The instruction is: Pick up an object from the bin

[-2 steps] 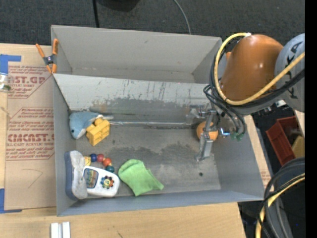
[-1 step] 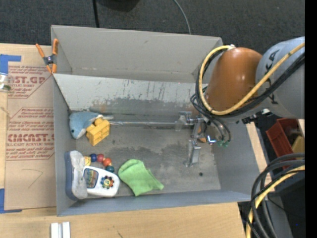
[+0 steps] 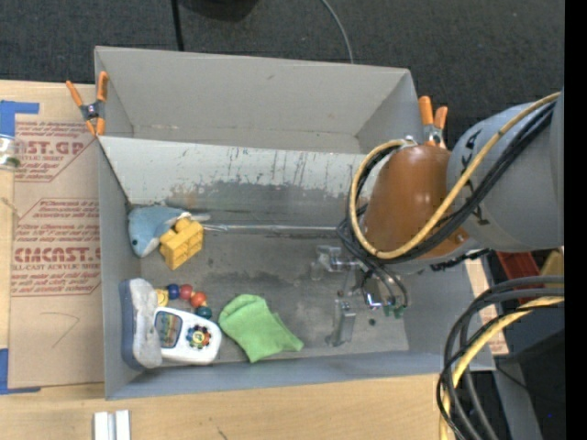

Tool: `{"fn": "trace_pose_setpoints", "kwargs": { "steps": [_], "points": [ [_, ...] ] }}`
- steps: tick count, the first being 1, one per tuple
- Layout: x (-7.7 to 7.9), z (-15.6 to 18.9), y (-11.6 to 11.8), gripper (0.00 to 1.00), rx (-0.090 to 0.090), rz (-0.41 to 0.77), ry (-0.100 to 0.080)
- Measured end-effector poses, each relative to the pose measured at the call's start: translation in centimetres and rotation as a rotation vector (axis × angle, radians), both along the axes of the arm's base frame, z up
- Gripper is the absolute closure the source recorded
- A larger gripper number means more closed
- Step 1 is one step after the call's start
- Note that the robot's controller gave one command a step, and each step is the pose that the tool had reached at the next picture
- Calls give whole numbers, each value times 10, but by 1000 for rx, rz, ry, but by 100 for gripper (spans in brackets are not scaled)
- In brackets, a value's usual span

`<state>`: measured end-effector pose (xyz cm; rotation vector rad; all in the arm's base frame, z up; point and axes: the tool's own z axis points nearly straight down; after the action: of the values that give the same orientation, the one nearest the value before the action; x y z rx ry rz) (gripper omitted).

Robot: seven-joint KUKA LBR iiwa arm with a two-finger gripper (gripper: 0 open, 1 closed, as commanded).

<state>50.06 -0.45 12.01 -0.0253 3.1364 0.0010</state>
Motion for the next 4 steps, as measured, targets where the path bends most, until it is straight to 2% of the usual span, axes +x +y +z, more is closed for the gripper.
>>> {"fn": "trace_pose_setpoints", "kwargs": {
  "steps": [1,2,3,4],
  "points": [
    [9,-27,39,0,-3,53,5],
    [13,-44,66,0,1,118,-5],
    [-4,-50,98,0,-3,85,4],
    [-1,-47,123,0,2,74,-1]
  ]
}}
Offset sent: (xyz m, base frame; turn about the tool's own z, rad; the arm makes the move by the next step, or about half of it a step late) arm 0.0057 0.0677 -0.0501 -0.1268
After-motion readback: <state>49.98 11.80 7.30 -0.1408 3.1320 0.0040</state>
